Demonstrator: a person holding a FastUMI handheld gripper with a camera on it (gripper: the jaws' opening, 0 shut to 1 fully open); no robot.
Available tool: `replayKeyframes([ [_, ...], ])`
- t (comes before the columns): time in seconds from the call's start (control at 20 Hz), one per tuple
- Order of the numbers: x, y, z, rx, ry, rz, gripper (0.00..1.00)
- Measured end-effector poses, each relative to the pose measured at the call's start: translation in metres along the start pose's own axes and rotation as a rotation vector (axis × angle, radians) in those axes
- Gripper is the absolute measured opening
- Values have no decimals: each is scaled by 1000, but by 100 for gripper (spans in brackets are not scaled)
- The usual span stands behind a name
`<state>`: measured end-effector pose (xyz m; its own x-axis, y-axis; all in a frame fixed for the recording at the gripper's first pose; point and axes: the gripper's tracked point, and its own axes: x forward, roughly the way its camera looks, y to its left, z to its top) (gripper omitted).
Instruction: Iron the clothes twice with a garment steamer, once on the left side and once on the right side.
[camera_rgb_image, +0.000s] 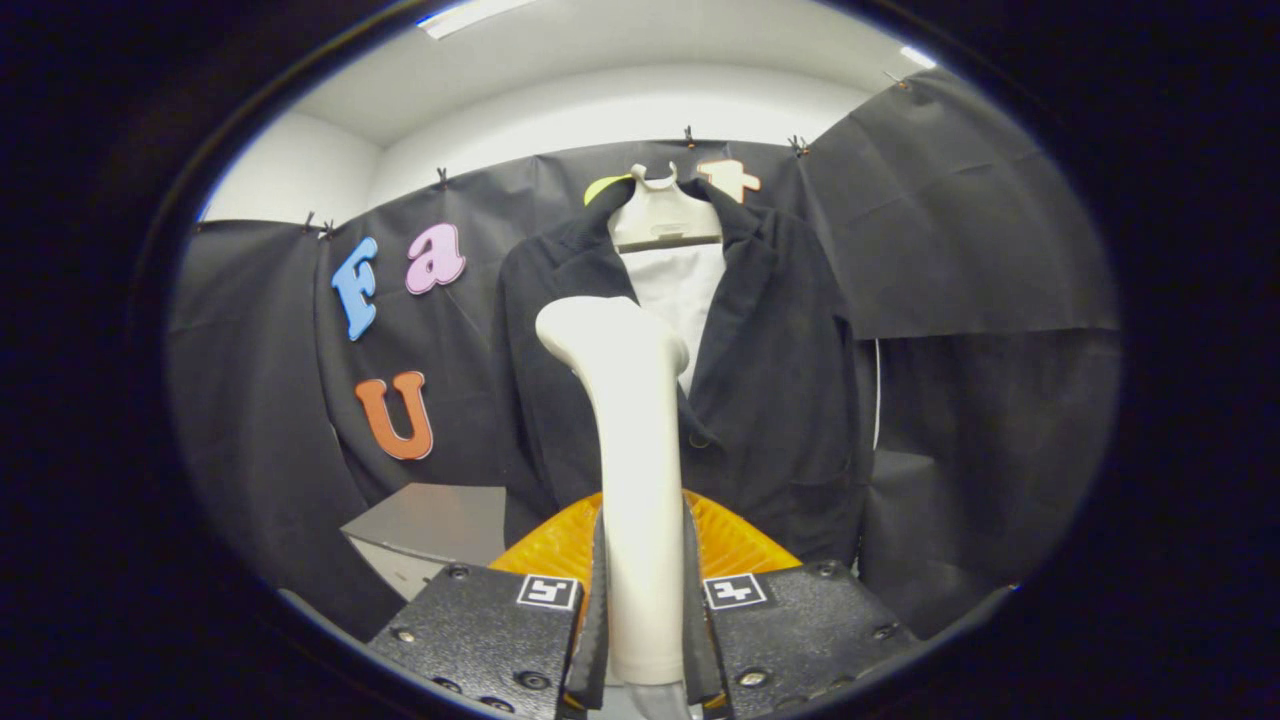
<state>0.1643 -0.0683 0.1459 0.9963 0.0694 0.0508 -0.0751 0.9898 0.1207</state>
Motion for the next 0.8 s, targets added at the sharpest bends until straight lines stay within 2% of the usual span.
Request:
replayKeyframes([
  [0.35, 54, 7, 0, -68, 12, -36, 33],
  [0.8, 60, 0, -21, -125, 40, -69, 33],
])
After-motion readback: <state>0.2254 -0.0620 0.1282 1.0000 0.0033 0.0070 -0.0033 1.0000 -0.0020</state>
